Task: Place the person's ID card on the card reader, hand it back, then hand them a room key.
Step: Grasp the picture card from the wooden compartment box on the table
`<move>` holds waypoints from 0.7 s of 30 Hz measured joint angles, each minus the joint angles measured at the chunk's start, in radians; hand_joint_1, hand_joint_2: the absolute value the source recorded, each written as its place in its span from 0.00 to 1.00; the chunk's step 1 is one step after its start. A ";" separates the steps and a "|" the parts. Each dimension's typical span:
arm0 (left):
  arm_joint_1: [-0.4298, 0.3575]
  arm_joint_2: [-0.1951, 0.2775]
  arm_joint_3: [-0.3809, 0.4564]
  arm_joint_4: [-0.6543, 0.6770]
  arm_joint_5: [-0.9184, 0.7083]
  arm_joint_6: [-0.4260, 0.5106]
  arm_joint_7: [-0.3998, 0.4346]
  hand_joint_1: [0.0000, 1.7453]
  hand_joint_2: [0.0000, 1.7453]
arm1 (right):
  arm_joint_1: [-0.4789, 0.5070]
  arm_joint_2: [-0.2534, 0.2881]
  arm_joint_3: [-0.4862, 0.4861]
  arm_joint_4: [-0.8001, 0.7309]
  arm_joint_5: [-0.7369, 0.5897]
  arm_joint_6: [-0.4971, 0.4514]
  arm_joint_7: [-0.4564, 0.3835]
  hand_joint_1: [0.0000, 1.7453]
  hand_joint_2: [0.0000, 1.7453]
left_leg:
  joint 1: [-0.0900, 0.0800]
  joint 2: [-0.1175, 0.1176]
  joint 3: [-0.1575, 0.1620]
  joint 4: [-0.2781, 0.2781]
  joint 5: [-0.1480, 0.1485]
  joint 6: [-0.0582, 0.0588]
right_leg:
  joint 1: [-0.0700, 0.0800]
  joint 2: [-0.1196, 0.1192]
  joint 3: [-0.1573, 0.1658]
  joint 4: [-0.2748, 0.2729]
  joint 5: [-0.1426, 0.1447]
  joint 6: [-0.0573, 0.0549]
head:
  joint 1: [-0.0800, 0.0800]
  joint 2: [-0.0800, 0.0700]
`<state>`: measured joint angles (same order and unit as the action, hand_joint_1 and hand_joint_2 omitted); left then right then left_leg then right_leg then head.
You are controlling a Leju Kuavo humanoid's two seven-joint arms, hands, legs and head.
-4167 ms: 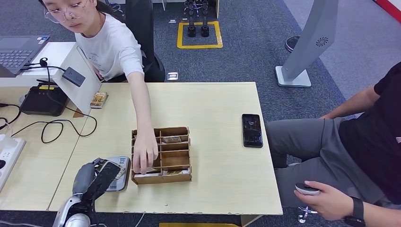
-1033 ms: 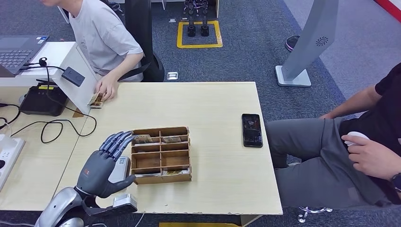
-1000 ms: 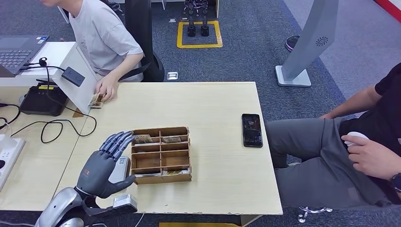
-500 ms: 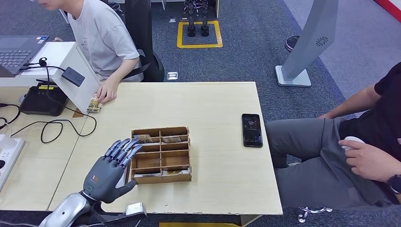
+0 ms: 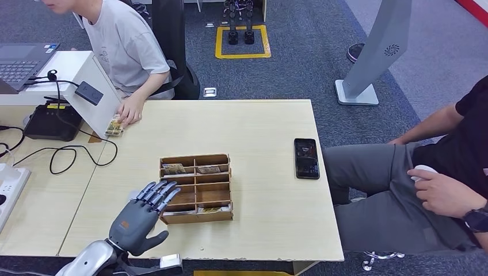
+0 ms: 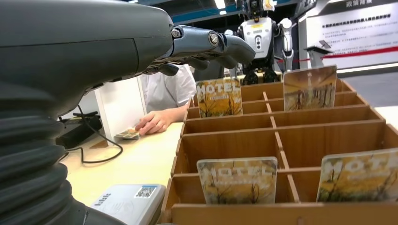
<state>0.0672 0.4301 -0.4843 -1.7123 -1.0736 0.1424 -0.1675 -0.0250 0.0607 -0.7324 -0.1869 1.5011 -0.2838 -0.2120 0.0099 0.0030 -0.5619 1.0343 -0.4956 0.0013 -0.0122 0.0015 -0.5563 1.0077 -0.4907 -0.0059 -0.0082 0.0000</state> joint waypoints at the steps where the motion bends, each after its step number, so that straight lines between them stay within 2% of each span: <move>1: 0.000 0.001 -0.002 0.002 0.001 -0.004 0.000 0.00 1.00 | 0.000 0.000 0.000 0.000 0.001 0.000 0.000 0.00 1.00 | 0.000 0.000 0.000 0.000 0.000 0.000 | 0.000 0.000 0.000 0.000 0.000 0.000 | 0.000 0.000; 15: -0.003 -0.003 -0.021 0.029 0.000 -0.017 0.020 0.00 1.00 | -0.001 0.000 0.000 0.000 0.008 0.000 0.002 0.00 1.00 | 0.000 0.000 0.000 0.000 0.000 0.000 | 0.000 0.000 0.000 0.000 0.000 0.000 | 0.000 0.000; 21: -0.017 -0.025 -0.021 0.048 0.013 -0.016 0.042 0.00 1.00 | -0.002 0.000 0.000 0.000 0.015 0.000 0.003 0.00 1.00 | 0.000 0.000 0.000 0.000 0.000 0.000 | 0.000 0.000 0.000 0.000 0.000 0.000 | 0.000 0.000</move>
<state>0.0498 0.4049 -0.5055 -1.6644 -1.0603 0.1259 -0.1259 -0.0269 0.0608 -0.7321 -0.1870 1.5166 -0.2838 -0.2094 0.0099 0.0030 -0.5619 1.0344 -0.4956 0.0013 -0.0122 0.0015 -0.5564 1.0077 -0.4907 -0.0059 -0.0084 0.0001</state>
